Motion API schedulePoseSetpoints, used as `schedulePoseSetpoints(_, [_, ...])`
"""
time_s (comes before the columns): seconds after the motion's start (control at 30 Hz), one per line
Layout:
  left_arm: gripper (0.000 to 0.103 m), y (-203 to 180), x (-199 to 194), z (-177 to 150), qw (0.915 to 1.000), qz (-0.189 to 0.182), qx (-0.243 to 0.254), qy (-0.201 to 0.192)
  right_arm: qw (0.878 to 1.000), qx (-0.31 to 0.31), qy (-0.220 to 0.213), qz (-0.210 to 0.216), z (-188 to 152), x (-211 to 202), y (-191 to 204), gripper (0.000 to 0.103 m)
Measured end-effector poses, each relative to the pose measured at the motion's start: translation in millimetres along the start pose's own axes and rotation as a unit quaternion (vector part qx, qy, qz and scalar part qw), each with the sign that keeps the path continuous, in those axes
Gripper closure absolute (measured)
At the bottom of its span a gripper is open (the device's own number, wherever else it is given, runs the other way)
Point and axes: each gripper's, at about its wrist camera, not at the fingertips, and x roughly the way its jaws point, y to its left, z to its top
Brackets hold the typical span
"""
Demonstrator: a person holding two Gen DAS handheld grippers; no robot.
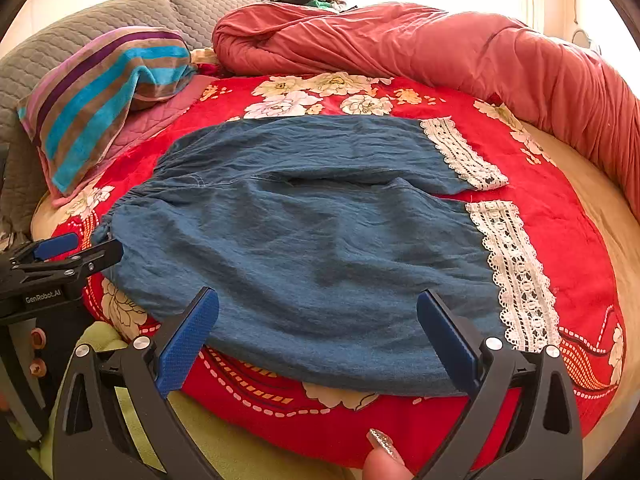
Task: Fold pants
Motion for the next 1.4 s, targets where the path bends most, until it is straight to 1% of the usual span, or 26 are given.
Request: schedulePoseSetpoints(1.4, [0.009, 9.2, -0.3, 3.4, 1.0000, 0.005, 0.003, -0.001, 1.000, 0.000, 0.000, 0.000, 0.5, -1.4, 1.1, 0.004])
